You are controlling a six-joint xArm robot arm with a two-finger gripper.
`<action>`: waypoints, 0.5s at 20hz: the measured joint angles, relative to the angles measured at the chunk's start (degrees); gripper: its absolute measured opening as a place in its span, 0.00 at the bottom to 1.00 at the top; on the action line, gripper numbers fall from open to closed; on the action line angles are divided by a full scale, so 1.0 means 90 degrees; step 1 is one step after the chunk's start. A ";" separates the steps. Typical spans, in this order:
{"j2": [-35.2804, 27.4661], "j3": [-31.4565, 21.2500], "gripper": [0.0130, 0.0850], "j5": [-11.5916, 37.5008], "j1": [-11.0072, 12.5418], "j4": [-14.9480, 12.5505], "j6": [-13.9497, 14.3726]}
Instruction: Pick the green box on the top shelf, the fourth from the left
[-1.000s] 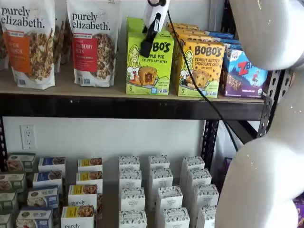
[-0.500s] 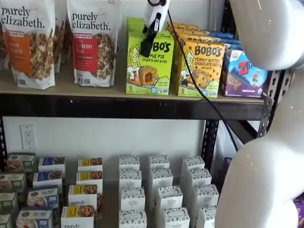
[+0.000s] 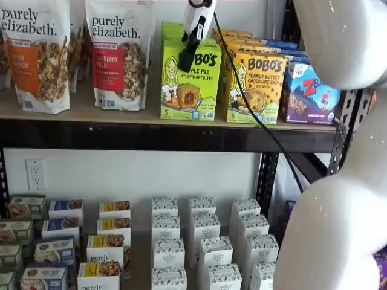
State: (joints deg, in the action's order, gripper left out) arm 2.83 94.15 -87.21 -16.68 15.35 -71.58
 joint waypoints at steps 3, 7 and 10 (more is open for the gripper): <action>0.0003 0.0000 0.22 -0.0002 0.0002 0.0019 -0.0001; -0.0057 0.0096 0.22 -0.0127 -0.0010 -0.0021 0.0016; -0.0058 0.0095 0.22 -0.0136 -0.0014 -0.0024 0.0019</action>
State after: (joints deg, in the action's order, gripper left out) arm 2.31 95.01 -88.44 -16.81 15.14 -71.41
